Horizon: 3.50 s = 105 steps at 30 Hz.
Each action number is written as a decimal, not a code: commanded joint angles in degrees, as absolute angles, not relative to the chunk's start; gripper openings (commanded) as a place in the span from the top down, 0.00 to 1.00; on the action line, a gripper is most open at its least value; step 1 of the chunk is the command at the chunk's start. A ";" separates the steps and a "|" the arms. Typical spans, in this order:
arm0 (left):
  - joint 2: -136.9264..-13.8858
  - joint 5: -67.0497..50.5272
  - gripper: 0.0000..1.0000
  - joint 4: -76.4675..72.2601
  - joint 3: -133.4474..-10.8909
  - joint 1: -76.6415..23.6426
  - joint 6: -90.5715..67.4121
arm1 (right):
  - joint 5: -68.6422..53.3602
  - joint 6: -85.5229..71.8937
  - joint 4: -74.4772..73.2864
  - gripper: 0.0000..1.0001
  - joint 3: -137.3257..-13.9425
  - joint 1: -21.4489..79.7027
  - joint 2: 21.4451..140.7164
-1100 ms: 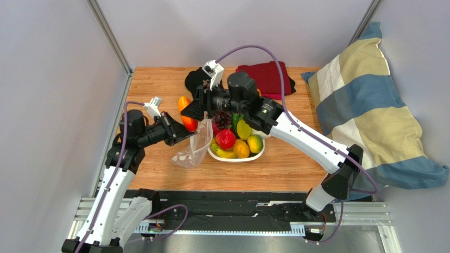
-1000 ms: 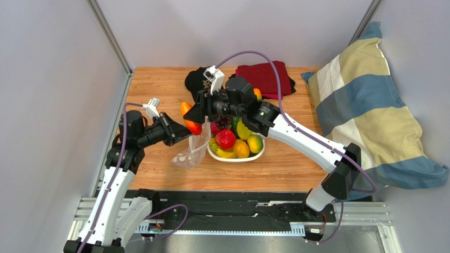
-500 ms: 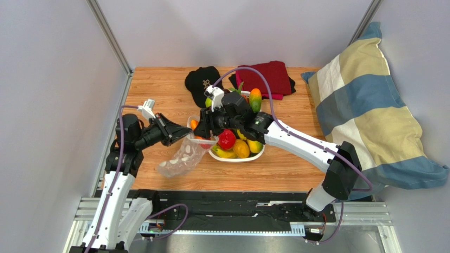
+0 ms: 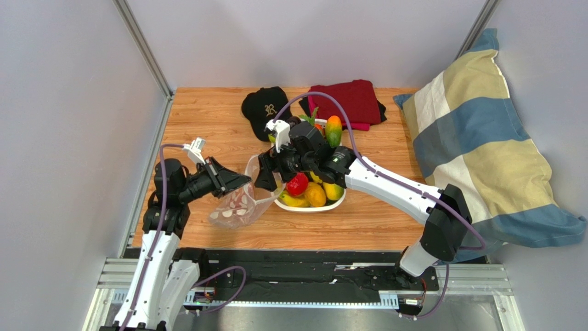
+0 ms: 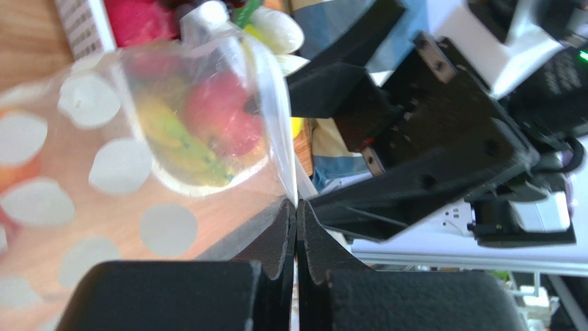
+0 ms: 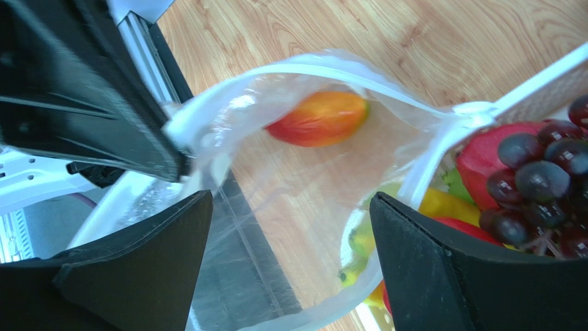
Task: Place the food in the zip-top bag and seal the zipper
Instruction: Place the fake fruit in the zipper food storage bag, then adjust the zipper food storage bag at the center of the board, then pick up the fake fruit from the bin.
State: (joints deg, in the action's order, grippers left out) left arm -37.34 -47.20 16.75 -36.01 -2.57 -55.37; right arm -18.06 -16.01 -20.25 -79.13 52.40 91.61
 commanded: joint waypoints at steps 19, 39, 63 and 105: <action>-33.84 -50.36 1.00 8.79 -36.04 -2.11 -53.26 | -16.98 -11.96 -33.30 0.16 -89.13 46.76 86.57; -36.98 -40.38 0.56 35.82 -46.63 -2.11 -30.62 | -22.85 -18.19 -31.38 1.00 -87.19 45.79 89.21; -44.73 -32.02 0.08 49.57 -63.46 -7.99 -24.26 | -9.77 -34.45 -30.75 1.00 -99.21 52.82 97.91; -47.72 -23.73 1.00 47.46 -57.48 -7.82 -27.25 | -8.44 -9.32 -34.28 0.00 -77.43 46.76 87.62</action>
